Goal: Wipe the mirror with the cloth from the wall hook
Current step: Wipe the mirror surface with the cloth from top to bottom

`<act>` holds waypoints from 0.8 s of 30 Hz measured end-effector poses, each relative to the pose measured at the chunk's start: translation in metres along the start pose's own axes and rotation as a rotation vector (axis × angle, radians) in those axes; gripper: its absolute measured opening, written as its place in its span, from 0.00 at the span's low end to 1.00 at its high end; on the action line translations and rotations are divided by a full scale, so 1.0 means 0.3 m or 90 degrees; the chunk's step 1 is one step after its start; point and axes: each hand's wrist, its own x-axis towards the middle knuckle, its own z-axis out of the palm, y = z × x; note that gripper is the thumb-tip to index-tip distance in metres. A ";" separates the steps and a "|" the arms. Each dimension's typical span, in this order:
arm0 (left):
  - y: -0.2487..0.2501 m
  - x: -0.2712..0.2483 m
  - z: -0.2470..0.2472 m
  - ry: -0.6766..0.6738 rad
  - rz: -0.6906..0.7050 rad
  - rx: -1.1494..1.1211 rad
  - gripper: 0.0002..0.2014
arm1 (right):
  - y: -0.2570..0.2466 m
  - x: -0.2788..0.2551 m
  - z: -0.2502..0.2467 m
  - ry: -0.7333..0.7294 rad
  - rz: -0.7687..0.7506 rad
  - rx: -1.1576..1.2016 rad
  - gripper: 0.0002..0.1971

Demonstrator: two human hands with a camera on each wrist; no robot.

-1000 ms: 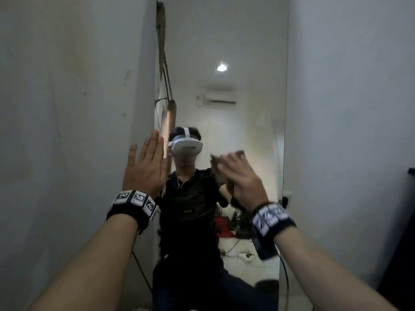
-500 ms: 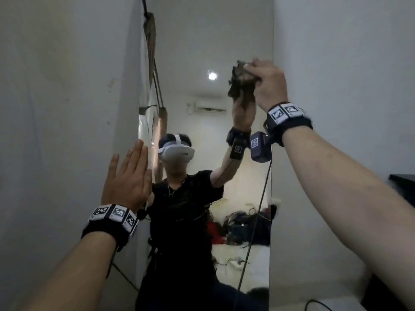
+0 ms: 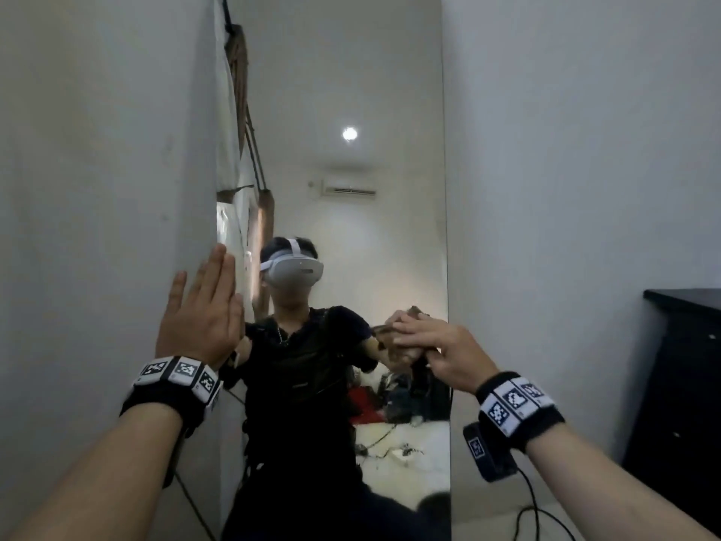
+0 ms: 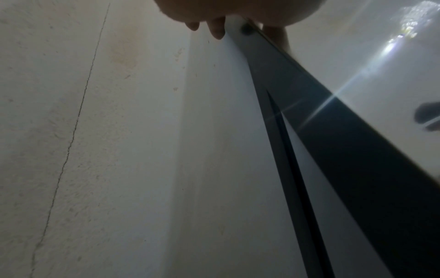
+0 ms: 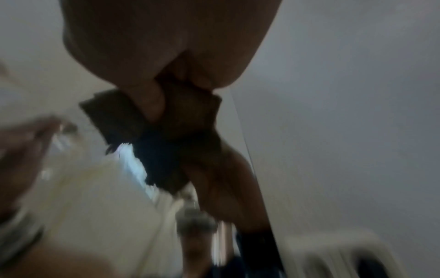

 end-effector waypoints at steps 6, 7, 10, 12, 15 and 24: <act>-0.003 0.001 -0.002 -0.010 0.008 0.008 0.31 | -0.045 0.428 -0.390 0.401 0.068 -0.035 0.29; -0.003 0.001 -0.003 -0.008 0.005 0.006 0.31 | -0.046 0.501 -0.445 0.425 0.096 -0.042 0.28; 0.012 -0.001 0.001 0.001 -0.009 -0.009 0.31 | 0.001 0.616 -0.469 0.319 0.145 -0.091 0.28; 0.023 -0.005 0.008 0.008 -0.017 -0.017 0.31 | 0.043 0.594 -0.367 0.194 0.128 -0.112 0.30; 0.017 -0.002 0.021 0.014 -0.017 -0.027 0.31 | 0.092 0.421 -0.166 0.201 0.092 -0.084 0.31; 0.005 0.002 0.033 0.011 -0.013 -0.032 0.30 | 0.084 -0.261 0.233 0.180 0.110 -0.080 0.28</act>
